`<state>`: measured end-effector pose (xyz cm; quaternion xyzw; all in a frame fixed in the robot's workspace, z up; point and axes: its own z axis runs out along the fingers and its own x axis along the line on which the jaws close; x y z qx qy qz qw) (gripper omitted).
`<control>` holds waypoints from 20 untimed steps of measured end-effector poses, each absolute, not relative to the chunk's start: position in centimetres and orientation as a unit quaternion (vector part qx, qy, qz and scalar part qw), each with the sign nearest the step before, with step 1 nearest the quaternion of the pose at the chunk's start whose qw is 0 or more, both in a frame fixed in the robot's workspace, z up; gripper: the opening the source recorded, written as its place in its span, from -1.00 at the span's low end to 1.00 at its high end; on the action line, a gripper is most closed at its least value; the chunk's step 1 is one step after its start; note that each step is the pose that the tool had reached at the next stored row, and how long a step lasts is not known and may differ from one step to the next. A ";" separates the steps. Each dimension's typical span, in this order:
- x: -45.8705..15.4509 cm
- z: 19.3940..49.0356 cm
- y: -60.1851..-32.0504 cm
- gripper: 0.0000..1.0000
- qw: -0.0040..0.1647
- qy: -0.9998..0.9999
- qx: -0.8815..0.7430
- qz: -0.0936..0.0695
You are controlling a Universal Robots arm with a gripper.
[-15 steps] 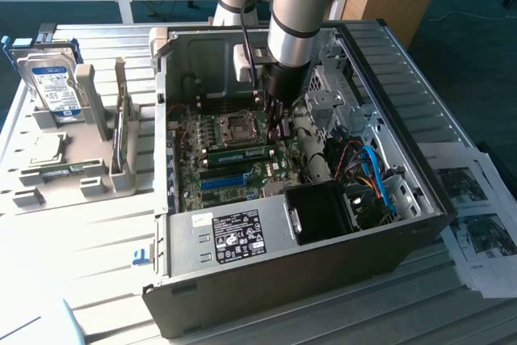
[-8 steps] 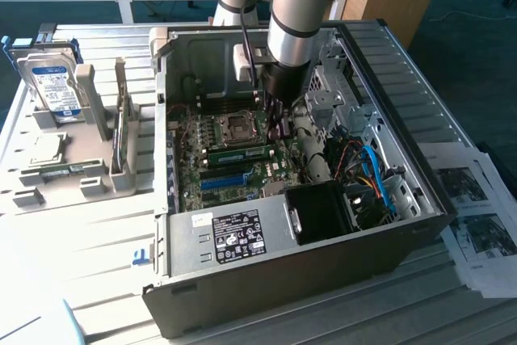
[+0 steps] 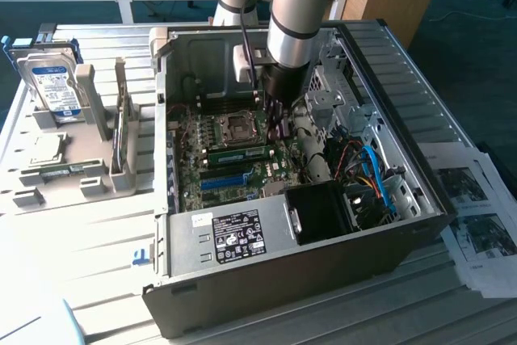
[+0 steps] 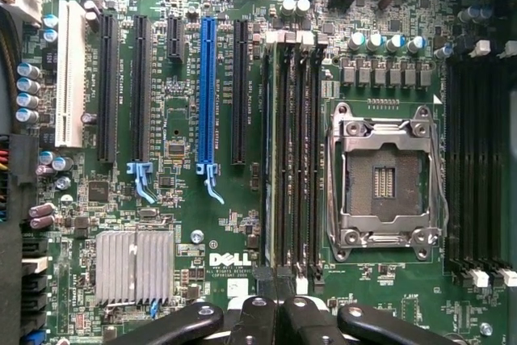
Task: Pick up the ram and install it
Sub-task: 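Press down the ram until it locks into place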
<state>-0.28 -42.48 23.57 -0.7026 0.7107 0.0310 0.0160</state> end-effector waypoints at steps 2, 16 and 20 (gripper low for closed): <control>-0.3 23.3 -42.5 -0.80 0.016 0.711 -0.703 0.031; -0.3 23.1 -42.2 -0.80 0.016 0.711 -0.703 0.031; -0.3 23.0 -42.2 -0.80 0.016 0.711 -0.703 0.031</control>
